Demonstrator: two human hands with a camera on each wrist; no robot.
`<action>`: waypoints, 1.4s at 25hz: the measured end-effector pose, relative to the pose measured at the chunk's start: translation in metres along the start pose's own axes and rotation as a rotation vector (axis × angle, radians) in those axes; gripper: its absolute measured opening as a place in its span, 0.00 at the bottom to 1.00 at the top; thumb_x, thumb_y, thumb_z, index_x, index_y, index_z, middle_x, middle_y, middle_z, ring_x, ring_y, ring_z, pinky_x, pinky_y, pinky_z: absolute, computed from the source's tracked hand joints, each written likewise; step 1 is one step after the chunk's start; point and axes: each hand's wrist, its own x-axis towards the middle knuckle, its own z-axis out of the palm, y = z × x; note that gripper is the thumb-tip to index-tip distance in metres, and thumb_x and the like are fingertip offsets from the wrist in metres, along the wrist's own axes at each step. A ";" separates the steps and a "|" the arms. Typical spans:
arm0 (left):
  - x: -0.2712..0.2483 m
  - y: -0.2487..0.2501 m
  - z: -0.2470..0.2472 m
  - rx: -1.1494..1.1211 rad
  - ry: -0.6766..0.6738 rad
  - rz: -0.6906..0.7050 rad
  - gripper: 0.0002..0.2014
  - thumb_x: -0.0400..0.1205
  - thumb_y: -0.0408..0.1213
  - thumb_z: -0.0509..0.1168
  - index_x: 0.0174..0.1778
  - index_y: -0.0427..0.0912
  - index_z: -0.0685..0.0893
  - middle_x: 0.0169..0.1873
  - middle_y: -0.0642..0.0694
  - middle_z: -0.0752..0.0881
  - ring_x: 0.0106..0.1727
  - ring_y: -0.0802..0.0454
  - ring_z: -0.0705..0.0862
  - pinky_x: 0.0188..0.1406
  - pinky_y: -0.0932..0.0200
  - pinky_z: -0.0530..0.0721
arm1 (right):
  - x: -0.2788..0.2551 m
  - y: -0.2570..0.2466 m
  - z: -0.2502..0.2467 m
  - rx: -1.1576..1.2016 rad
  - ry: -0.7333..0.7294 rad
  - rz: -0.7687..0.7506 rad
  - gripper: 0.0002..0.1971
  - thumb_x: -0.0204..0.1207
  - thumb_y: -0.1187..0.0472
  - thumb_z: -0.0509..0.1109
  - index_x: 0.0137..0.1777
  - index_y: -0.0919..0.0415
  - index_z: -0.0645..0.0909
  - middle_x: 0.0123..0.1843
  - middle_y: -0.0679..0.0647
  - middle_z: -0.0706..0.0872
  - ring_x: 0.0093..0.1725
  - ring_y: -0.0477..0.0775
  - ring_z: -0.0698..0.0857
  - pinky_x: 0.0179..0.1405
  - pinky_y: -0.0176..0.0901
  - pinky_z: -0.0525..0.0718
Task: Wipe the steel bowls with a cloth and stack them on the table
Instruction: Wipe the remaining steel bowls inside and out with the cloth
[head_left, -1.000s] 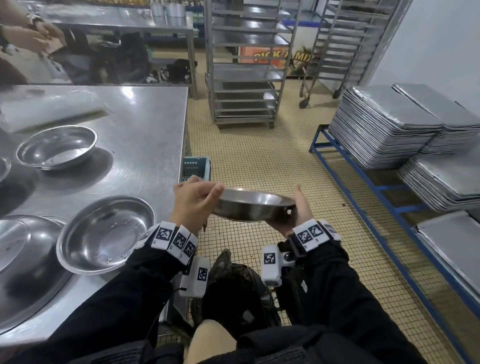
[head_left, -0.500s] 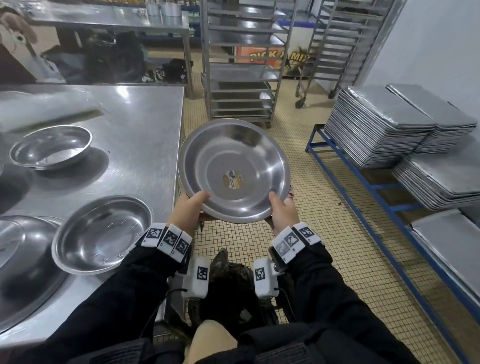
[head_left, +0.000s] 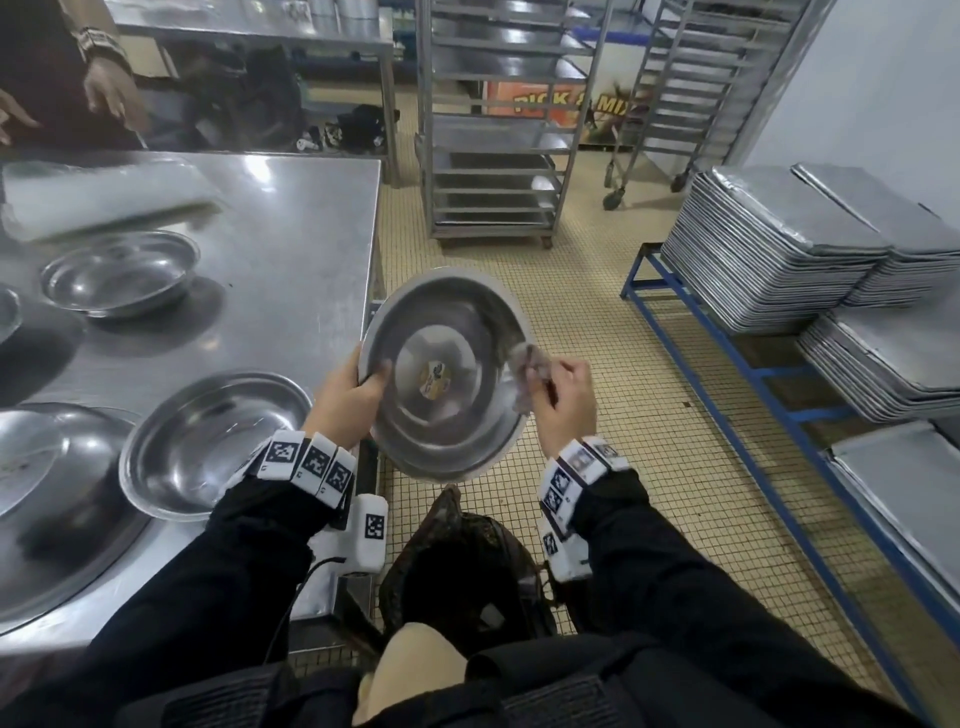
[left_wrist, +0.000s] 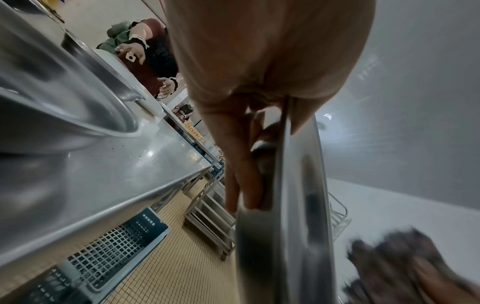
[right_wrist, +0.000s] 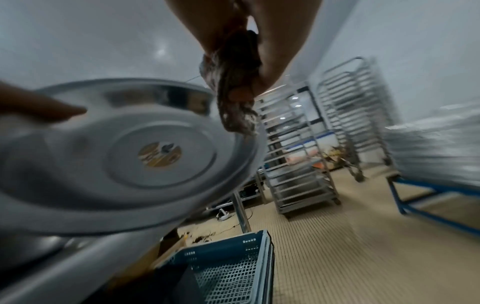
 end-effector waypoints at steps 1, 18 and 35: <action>-0.003 -0.003 0.003 -0.002 -0.014 0.006 0.06 0.87 0.38 0.58 0.56 0.54 0.78 0.40 0.47 0.85 0.40 0.48 0.85 0.40 0.55 0.83 | 0.008 -0.007 0.007 -0.062 -0.024 -0.138 0.16 0.81 0.57 0.65 0.62 0.66 0.81 0.56 0.58 0.77 0.48 0.47 0.75 0.50 0.35 0.77; -0.014 0.011 0.015 0.012 0.159 0.152 0.06 0.88 0.40 0.57 0.56 0.47 0.78 0.36 0.47 0.83 0.34 0.54 0.83 0.28 0.69 0.78 | 0.003 -0.006 -0.003 -0.143 -0.611 -0.422 0.08 0.74 0.66 0.71 0.51 0.65 0.88 0.52 0.59 0.85 0.47 0.55 0.84 0.52 0.50 0.85; 0.001 0.012 0.021 0.024 0.246 0.160 0.05 0.86 0.28 0.56 0.47 0.38 0.75 0.27 0.49 0.72 0.23 0.62 0.71 0.21 0.72 0.70 | 0.001 -0.020 0.028 -0.094 -0.487 -0.300 0.12 0.80 0.66 0.65 0.60 0.62 0.85 0.57 0.56 0.84 0.53 0.55 0.83 0.59 0.39 0.81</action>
